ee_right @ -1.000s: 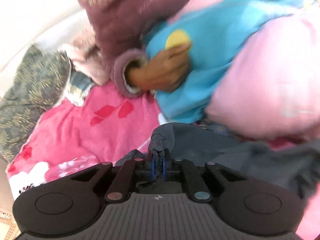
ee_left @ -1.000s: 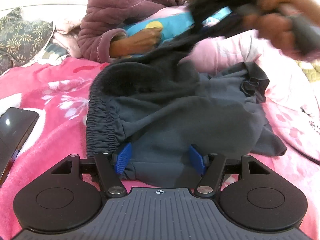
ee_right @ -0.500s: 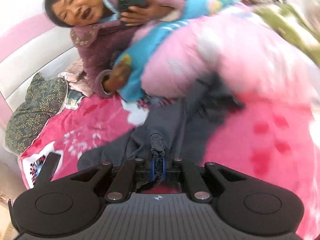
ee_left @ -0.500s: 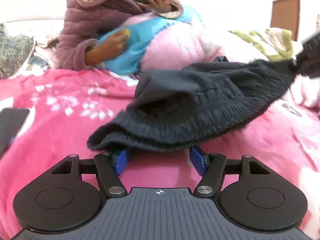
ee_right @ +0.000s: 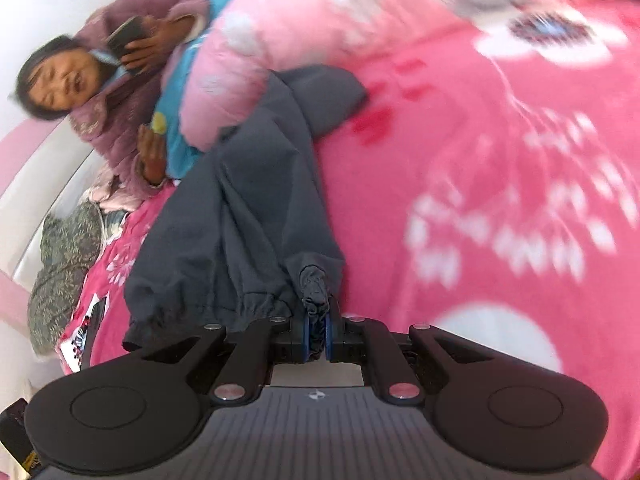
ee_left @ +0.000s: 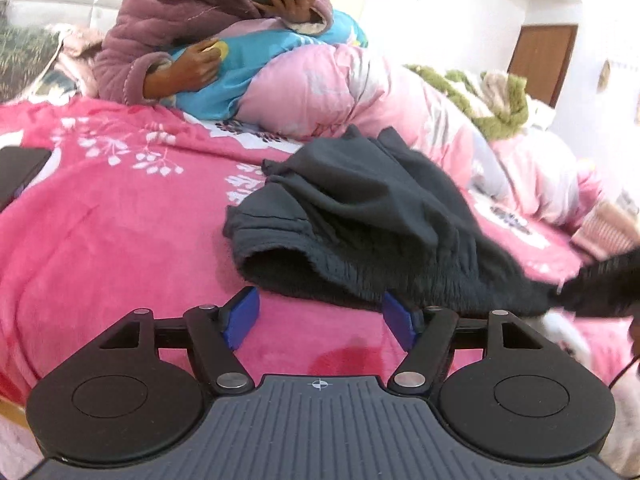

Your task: Fold clothes

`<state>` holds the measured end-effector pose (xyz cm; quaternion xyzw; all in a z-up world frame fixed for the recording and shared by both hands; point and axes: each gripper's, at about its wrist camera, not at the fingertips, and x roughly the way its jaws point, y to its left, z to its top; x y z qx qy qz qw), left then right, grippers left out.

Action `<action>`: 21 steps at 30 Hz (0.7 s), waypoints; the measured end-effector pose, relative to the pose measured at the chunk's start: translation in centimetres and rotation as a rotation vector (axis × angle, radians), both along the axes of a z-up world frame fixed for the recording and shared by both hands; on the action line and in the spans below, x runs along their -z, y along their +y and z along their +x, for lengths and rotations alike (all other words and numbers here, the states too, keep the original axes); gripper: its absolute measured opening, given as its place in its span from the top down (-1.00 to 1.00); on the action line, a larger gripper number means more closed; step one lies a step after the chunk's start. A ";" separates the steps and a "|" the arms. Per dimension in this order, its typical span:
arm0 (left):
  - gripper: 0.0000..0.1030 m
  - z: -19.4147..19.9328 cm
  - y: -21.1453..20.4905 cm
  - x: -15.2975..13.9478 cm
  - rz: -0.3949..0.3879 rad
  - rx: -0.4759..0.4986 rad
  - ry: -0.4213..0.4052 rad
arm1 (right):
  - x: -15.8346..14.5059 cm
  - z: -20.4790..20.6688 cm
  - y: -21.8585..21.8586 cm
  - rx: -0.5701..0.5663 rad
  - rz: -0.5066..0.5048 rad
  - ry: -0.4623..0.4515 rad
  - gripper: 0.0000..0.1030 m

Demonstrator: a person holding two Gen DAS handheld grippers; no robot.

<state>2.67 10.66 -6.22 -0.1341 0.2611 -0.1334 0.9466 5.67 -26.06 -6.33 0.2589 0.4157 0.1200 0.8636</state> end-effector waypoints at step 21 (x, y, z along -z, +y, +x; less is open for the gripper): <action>-0.28 3.9 3.2 0.5 -0.122 -0.129 0.022 | 1.4 0.8 -1.5 -0.021 0.100 0.014 -0.19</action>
